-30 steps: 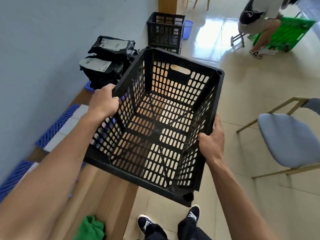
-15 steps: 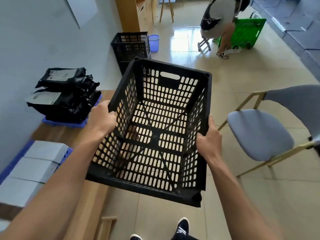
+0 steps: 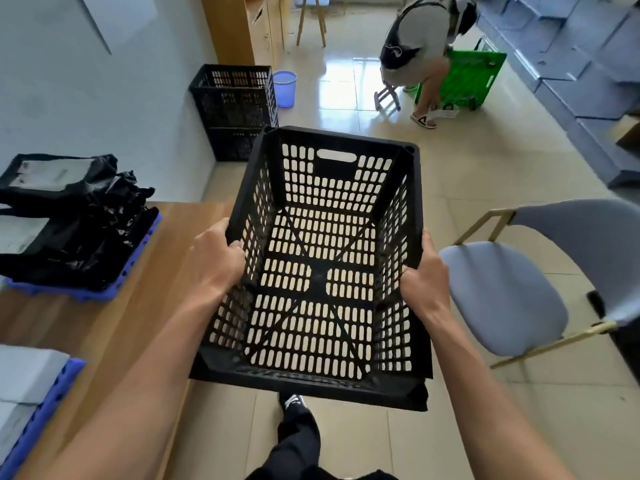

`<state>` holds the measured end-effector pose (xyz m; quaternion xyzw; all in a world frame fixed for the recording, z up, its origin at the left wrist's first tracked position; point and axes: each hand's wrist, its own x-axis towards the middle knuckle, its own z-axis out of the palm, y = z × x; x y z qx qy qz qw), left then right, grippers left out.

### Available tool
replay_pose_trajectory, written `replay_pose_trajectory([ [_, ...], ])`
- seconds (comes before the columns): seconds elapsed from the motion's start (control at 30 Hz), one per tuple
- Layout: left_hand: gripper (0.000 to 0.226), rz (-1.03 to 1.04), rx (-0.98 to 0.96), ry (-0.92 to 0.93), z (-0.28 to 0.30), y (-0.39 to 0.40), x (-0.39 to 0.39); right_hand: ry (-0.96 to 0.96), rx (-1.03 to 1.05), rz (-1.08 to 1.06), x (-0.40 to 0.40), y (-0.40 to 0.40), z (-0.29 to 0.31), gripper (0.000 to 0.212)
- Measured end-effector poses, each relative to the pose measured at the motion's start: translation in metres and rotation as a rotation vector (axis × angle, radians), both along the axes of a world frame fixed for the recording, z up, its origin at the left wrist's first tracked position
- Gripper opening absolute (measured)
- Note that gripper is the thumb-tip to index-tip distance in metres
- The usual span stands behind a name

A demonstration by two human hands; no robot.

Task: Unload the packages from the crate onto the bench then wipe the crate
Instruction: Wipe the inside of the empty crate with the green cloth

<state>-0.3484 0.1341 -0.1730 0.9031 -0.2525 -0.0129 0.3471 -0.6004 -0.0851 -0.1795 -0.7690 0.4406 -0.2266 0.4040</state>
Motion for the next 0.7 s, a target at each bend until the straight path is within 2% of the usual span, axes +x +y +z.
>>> replay_pose_trajectory([
  [0.17, 0.045, -0.055, -0.083, 0.032, 0.002, -0.034, 0.061, -0.056, -0.089, -0.017, 0.063, -0.040, 0.011, 0.083],
  [0.3, 0.067, -0.094, -0.152, 0.034, 0.013, -0.064, 0.099, -0.100, -0.166, -0.012, 0.111, -0.074, 0.019, 0.079],
  [0.5, 0.063, -0.087, -0.216, 0.081, 0.012, -0.118, 0.156, -0.103, -0.192, -0.033, 0.172, -0.126, 0.017, 0.080],
  [0.7, 0.057, -0.069, -0.166, 0.112, 0.002, -0.193, 0.218, -0.061, -0.077, -0.029, 0.243, -0.211, -0.007, 0.084],
])
